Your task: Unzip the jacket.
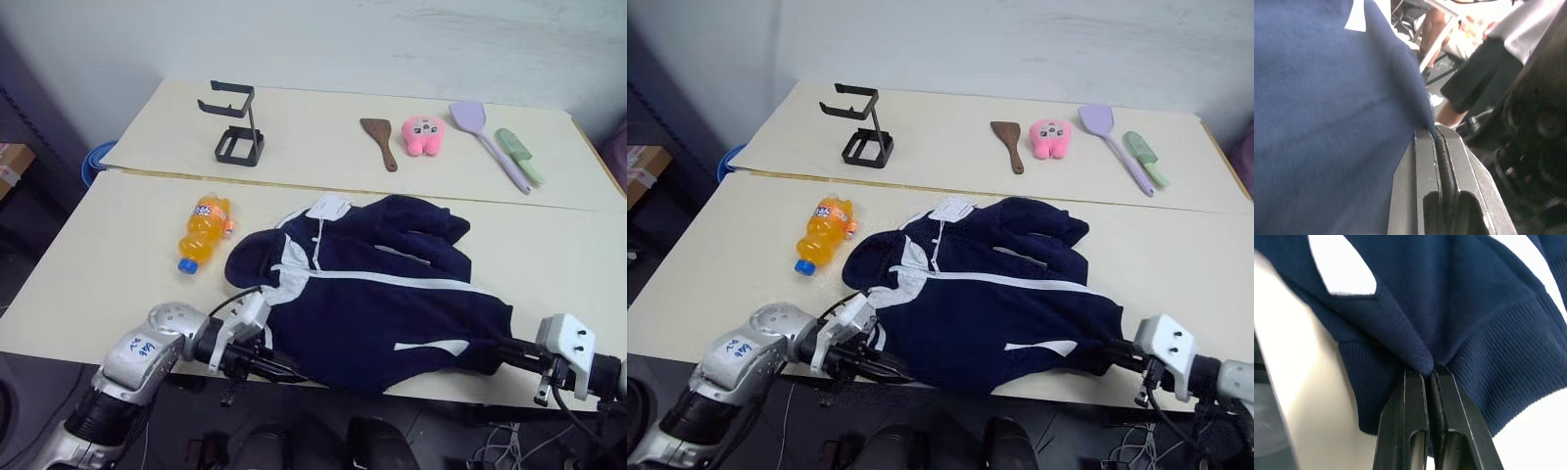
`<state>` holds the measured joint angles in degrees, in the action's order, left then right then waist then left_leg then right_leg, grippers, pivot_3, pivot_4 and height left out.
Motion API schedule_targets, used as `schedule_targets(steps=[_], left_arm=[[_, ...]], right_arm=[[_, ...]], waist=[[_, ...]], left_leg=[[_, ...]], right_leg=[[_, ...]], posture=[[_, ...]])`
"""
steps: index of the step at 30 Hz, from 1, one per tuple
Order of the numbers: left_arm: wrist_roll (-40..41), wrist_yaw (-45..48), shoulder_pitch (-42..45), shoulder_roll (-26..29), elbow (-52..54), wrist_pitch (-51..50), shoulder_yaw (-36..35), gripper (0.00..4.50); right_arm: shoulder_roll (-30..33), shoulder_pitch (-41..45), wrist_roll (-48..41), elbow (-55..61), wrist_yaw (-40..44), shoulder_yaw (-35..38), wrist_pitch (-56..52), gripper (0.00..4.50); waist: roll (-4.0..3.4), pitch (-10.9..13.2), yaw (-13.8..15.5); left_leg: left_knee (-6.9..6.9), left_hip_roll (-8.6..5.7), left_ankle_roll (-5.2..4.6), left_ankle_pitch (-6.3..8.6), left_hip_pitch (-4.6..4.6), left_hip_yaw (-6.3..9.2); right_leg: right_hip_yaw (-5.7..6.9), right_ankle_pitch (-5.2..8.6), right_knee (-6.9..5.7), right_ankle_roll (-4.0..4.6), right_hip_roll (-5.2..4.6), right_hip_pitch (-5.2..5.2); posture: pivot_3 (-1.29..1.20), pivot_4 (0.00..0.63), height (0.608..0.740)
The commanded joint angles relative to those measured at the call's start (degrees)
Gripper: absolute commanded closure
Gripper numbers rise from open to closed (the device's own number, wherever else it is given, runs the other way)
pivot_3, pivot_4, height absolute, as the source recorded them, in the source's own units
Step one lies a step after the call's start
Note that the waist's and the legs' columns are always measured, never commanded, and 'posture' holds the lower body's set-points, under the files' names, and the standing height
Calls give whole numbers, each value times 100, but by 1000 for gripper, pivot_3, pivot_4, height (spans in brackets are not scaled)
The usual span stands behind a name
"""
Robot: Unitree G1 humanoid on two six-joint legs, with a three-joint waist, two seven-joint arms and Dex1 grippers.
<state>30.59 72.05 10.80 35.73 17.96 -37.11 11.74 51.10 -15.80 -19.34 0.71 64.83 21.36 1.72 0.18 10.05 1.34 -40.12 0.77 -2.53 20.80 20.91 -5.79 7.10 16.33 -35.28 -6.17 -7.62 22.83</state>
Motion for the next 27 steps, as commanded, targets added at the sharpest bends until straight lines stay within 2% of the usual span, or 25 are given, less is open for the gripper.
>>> schedule_targets(steps=[1,2,4,8,11,13,14,16,17,19,23,27], left_arm=[[-323,-270,-271,95,156,517,1,4275],[-436,-223,-336,204,134,673,13,4067],[-431,-176,-448,362,107,881,-164,3581],[27,-54,-455,718,112,793,-857,2372],[545,44,-43,902,-142,559,-1489,1508],[634,-75,334,878,-436,508,-1683,896],[499,-192,549,793,-647,641,-1684,529],[18,-391,1084,530,-1192,1253,-1532,529],[-159,-466,1314,416,-1445,1463,-1456,287],[-719,-439,1894,153,-2207,2095,-1063,7],[-1480,-264,2576,-223,-3416,2960,-451,7],[-1923,-284,2842,-435,-4215,3580,-216,7]], right_arm=[[38,-125,-432,23,195,266,-371,3969],[20,-216,-639,166,243,343,-613,3776],[-49,-389,-694,352,295,516,-418,3106],[33,-1130,-1358,1288,494,1156,-1171,1766],[245,-1441,-2569,2464,294,1850,-2456,797],[342,-1335,-3082,2966,110,2020,-2923,112],[362,-1196,-3145,3093,9,1965,-2995,0],[211,-563,-2992,3146,-282,1536,-2751,0],[136,-280,-2964,3138,-406,1325,-2718,0],[-227,736,-2512,2841,-754,332,-2584,0],[-966,2466,-1825,2157,-1509,-1311,-3067,0],[-1586,3640,-1491,1608,-2008,-2255,-3779,0]], waist=[[-1,0,5],[-1,0,4],[-12,2,9],[-30,5,11],[-48,15,7],[-49,16,0],[-47,14,1],[-45,13,8],[-44,15,7],[-26,12,14],[-20,9,-1],[-21,9,-48]], left_leg=[[0,0,0,0,-1,5],[0,1,1,0,0,11],[2,9,12,-1,0,22],[3,13,18,1,-4,30],[4,19,24,4,-6,34],[3,19,23,4,-7,39],[3,19,23,3,-13,38],[9,18,28,9,-38,38],[12,15,27,11,-45,36],[12,7,25,10,-44,27],[11,2,24,7,-31,7],[9,1,22,6,-7,-13]], right_leg=[[3,0,6,0,0,-5],[8,0,15,0,1,-7],[19,3,29,5,2,-8],[24,4,39,8,-15,-18],[27,4,45,8,-30,-22],[29,4,44,8,-38,-24],[30,4,44,8,-39,-28],[32,4,43,8,-36,-48],[33,4,45,8,-35,-53],[33,3,38,6,0,-47],[54,3,8,5,14,-26],[60,3,-13,5,19,12]], posture=[[0,150,740],[0,150,740],[0,150,740],[0,150,740],[0,150,740],[0,150,740],[0,150,740],[0,150,740],[0,150,740],[0,150,740],[0,150,740],[0,150,740]])
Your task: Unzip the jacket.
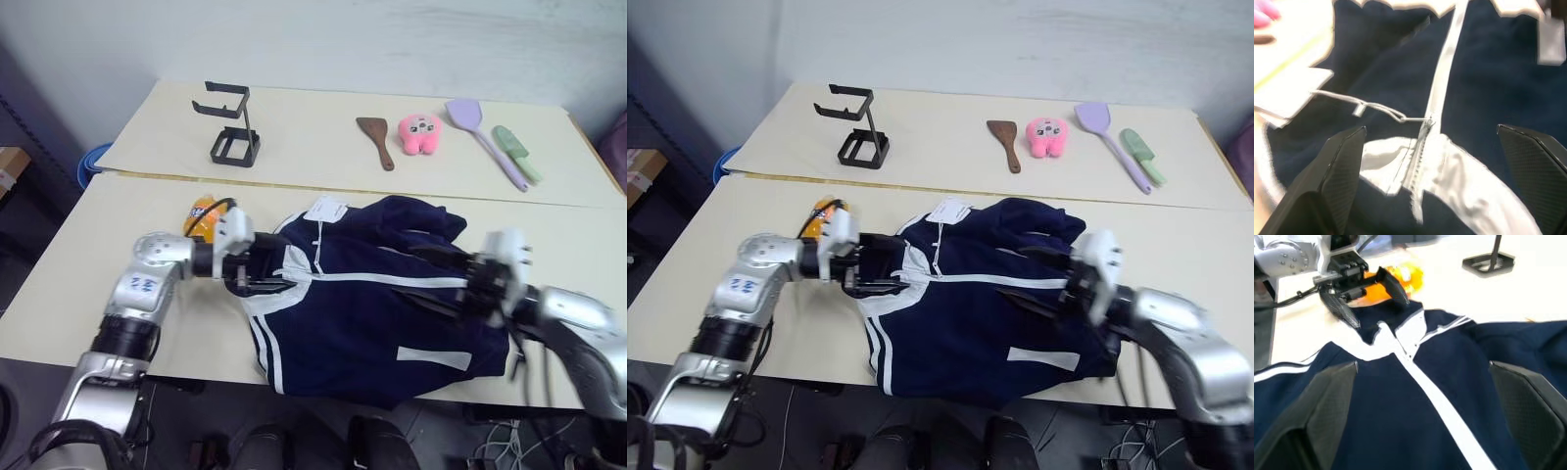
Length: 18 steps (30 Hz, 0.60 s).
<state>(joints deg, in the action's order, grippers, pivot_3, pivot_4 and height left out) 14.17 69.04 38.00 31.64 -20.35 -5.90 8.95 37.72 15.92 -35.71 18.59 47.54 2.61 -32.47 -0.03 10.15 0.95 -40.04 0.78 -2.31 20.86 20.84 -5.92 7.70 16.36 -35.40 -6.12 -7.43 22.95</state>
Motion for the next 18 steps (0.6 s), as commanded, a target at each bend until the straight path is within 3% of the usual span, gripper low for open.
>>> schedule_targets(steps=[1,10,14,18], left_arm=[[-303,14,147,-87,-489,556,68,7],[-427,-431,-3,-199,-724,630,-140,7],[-396,-473,-148,-186,-549,562,-157,7],[-389,-519,-248,-181,-388,472,-180,7]], right_arm=[[-442,750,258,-342,-404,-615,-515,0],[-1903,2215,1122,-1916,-912,-1678,-786,0],[-2204,2537,1502,-2665,-1236,-1656,-762,0],[-2373,2657,1413,-2681,-1211,-1461,-960,0]], waist=[[0,0,-13],[1,-1,-109],[1,-1,-123],[1,-1,-149]], left_leg=[[-5,1,0,0,19,1],[-16,-5,-10,-11,57,3],[-15,-5,-10,-11,55,3],[-13,-3,-8,-12,56,3]], right_leg=[[2,0,-3,0,0,18],[-2,-1,-30,-3,-9,59],[-3,-1,-32,-2,-9,59],[-4,-1,-34,-3,-8,61]], posture=[[0,150,740],[0,150,740],[0,150,740],[0,150,740]])
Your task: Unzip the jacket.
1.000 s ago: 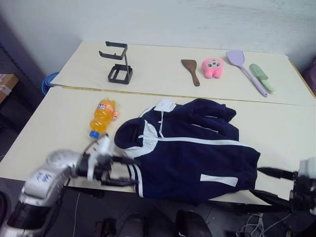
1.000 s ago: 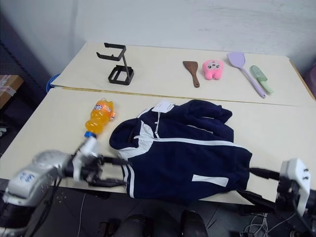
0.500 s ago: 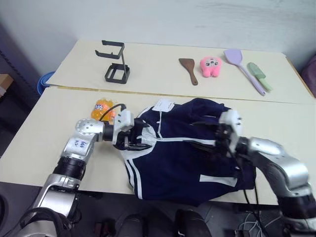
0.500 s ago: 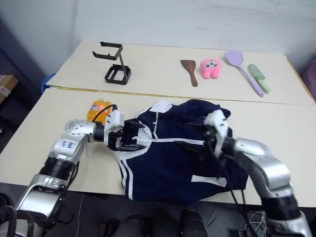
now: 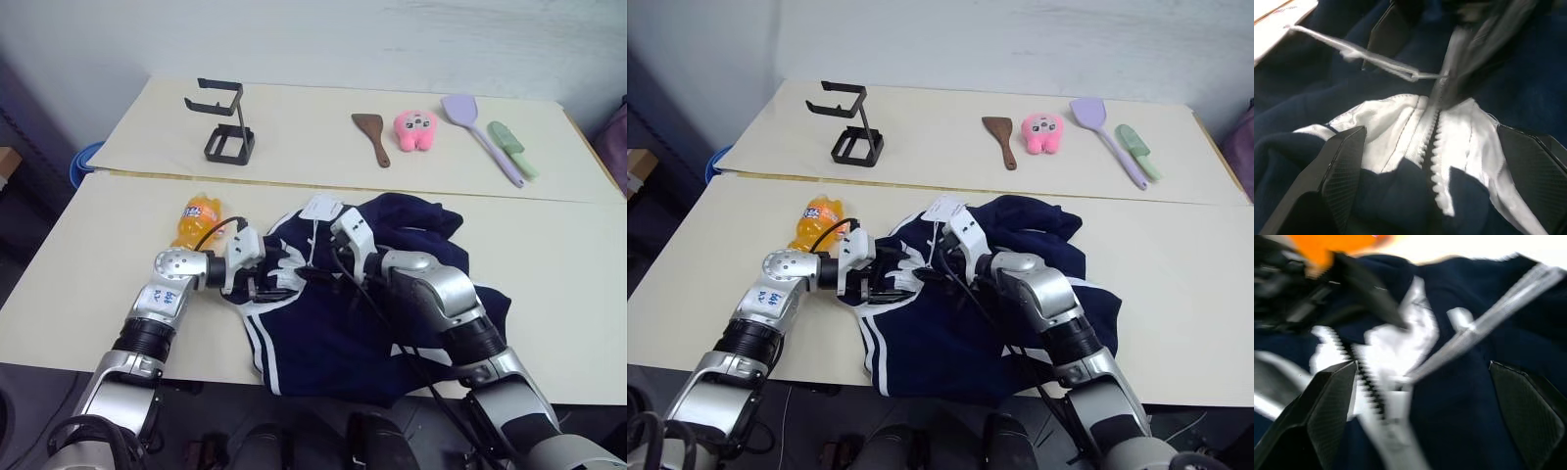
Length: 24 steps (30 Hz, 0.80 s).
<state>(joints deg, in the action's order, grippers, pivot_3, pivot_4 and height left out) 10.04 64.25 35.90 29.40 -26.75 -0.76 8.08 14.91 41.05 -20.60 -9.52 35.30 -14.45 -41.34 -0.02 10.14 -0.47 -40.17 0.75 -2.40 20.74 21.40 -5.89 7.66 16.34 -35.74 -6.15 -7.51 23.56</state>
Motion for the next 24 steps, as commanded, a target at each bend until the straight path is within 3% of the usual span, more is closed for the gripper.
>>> schedule_targets(steps=[1,8,15,21,24], left_arm=[[15,-50,-54,45,275,-53,-100,7],[-31,-19,-87,33,241,-57,-67,7],[-65,-7,-64,4,212,-67,-47,0],[-83,-28,-131,26,229,-119,-47,0],[-97,-25,-166,20,238,-208,-16,0]], right_arm=[[-91,154,-119,155,45,278,-130,0],[-455,417,-345,-346,289,548,-278,0],[-875,634,-324,-1375,342,1034,406,2326],[-811,106,-963,-422,712,1637,424,4458],[-685,-356,-1325,356,947,1966,665,4487]], waist=[[0,0,-9],[0,0,-65],[0,0,-117],[0,0,-113],[0,0,-108]], left_leg=[[0,0,0,0,0,1],[2,0,2,-1,0,1],[9,-1,6,-3,-3,2],[10,0,6,-3,-2,8],[10,-1,6,-3,-2,8]], right_leg=[[0,0,0,0,0,0],[0,0,0,0,2,0],[0,0,-1,0,1,0],[1,0,-1,0,1,-1],[0,0,0,0,0,-2]], posture=[[0,150,740],[0,150,740],[0,150,740],[0,150,740],[0,150,740]])
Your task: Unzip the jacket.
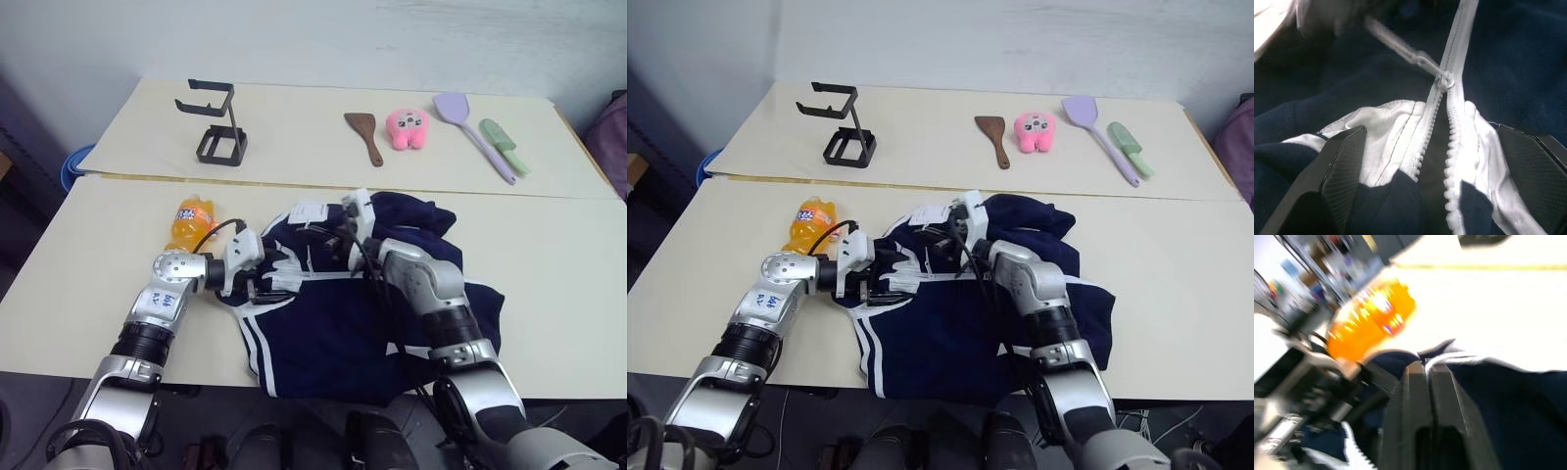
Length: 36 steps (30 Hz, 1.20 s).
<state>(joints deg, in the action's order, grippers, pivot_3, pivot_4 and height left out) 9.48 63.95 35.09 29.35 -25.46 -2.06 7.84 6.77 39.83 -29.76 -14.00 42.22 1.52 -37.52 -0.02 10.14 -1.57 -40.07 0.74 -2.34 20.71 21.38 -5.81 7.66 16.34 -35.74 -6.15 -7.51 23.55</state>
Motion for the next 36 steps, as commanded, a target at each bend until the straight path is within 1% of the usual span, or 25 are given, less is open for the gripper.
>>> schedule_targets(steps=[1,2,3,5,7,10,11,14,17,21,24,28,33,35,36], left_arm=[[-55,30,-108,27,116,-115,41,0],[-67,48,-125,28,122,-140,62,0],[-94,41,-147,28,129,-173,86,0],[-143,45,-188,15,137,-181,131,0],[-208,5,-212,-20,124,-164,177,0],[-253,-69,-226,-99,97,-180,208,0],[-263,-88,-227,-122,95,-187,218,0],[-319,-118,-260,-170,107,-220,285,0],[-384,-174,-285,-184,91,-217,333,0],[-479,-286,-328,-136,60,-258,385,0],[-502,-317,-380,-93,71,-252,413,0],[-528,-350,-527,-29,138,-292,451,0],[-554,-333,-609,55,150,-270,477,0],[-596,-347,-613,102,96,-251,493,0],[-595,-352,-613,110,76,-251,492,0]], right_arm=[[249,-417,-375,1139,293,482,573,4487],[335,-538,-336,1358,306,546,785,4487],[468,-659,57,1540,438,522,1709,4487],[827,-787,808,1685,227,420,2595,4487],[1415,-868,1923,1551,-196,263,3562,4487],[2200,-1068,3170,1361,-652,74,4536,4487],[2358,-1118,3374,1311,-753,38,4710,4487],[2864,-1554,3687,1303,-929,241,5256,4487],[3284,-2020,3766,1339,-1014,514,5576,4487],[3706,-2798,3494,1443,-1158,1420,5487,4487],[3947,-3242,3489,1380,-1246,1904,5565,4487],[4351,-4023,3769,803,-1594,2788,5953,4487],[4817,-4458,4089,-131,-2145,3295,6302,4487],[4980,-4524,4093,-570,-2291,3418,6262,4487],[5085,-4545,4132,-813,-2414,3444,6346,4487]], waist=[[0,0,3],[0,0,5],[0,0,5],[0,0,0],[0,0,-1],[0,0,10],[0,0,14],[0,0,42],[0,0,87],[0,0,156],[0,0,155],[-3,-2,154],[-12,-8,136],[-17,-11,137],[-21,-13,136]], left_leg=[[0,0,0,0,0,0],[0,-1,0,0,0,0],[0,-2,0,0,0,-1],[1,-4,0,0,-2,-6],[3,-3,1,1,-7,-11],[4,-2,2,1,-10,-16],[5,-2,2,1,-11,-17],[5,-2,1,1,-12,-17],[4,-3,-1,0,-13,-19],[4,-1,-2,-1,-17,-21],[4,2,-2,-1,-24,-21],[6,4,-2,-1,-30,-22],[15,6,-2,-1,-48,-30],[36,7,-1,-1,-86,-38],[55,7,-1,-1,-119,-41]], right_leg=[[0,0,0,0,0,0],[0,0,0,0,0,0],[-1,0,0,0,0,0],[-5,0,2,0,-1,1],[-9,0,2,0,-1,0],[-11,0,1,0,-3,0],[-11,0,1,0,-5,0],[-10,0,3,0,-5,-3],[-11,0,7,-1,-5,-7],[-11,0,10,-2,-5,-12],[-11,-1,15,-2,-4,-19],[-12,0,17,-2,-4,-23],[-20,0,26,-2,-4,-37],[-26,0,38,-2,-5,-69],[-25,1,71,-2,-5,-102]], posture=[[0,150,740],[0,150,740],[0,150,740],[0,150,740],[0,150,740],[0,150,740],[0,150,740],[0,150,740],[0,150,740],[0,150,740],[0,150,740],[0,150,740],[0,150,740],[0,150,740],[0,150,740]])
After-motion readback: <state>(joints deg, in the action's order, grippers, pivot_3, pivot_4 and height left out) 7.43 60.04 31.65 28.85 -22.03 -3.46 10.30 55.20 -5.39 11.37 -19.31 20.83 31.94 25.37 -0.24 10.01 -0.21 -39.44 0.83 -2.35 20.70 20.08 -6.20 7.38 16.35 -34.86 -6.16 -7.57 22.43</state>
